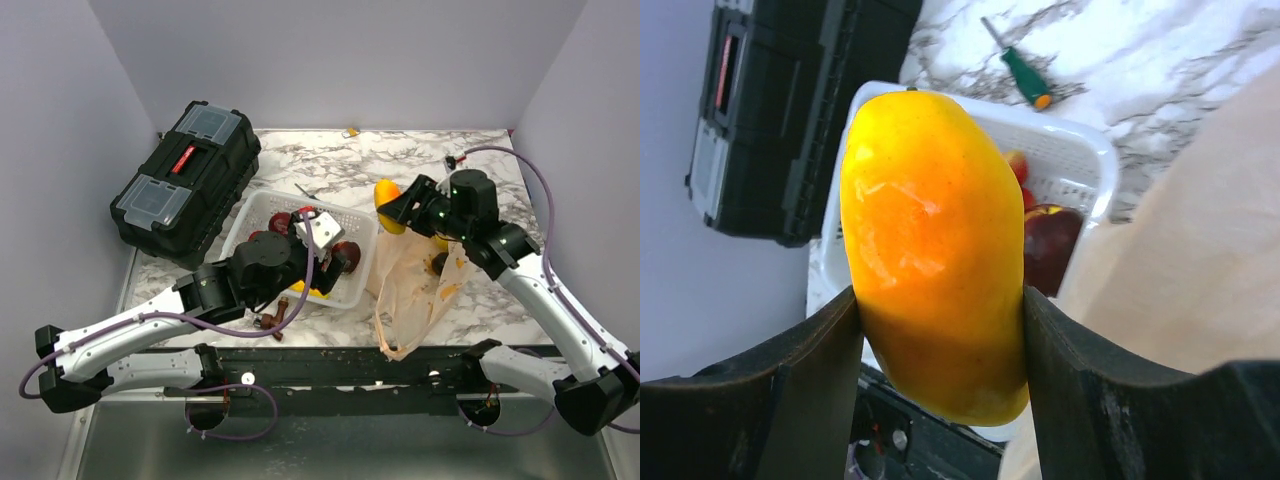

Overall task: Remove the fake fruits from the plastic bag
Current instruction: Place the fake fruit in the bin.

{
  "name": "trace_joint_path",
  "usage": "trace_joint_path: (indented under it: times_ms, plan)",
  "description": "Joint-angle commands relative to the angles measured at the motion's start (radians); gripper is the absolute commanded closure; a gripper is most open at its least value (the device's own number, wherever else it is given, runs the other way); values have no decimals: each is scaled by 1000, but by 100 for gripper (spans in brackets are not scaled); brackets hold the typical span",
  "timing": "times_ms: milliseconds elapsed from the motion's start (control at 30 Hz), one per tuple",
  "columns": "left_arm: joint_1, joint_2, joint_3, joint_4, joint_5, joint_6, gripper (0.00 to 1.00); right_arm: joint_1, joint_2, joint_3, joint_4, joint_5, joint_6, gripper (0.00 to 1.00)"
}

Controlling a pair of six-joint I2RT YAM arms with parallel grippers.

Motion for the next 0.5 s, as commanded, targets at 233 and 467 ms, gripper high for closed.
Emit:
trace_joint_path:
  times_ms: [233, 467]
  plan:
    - [-5, -78, -53, 116, -119, 26, 28, 315, 238, 50, 123, 100, 44, 89]
    - [-5, -128, -86, 155, -145, 27, 27, 420, 381, 45, 129, 160, 52, 89]
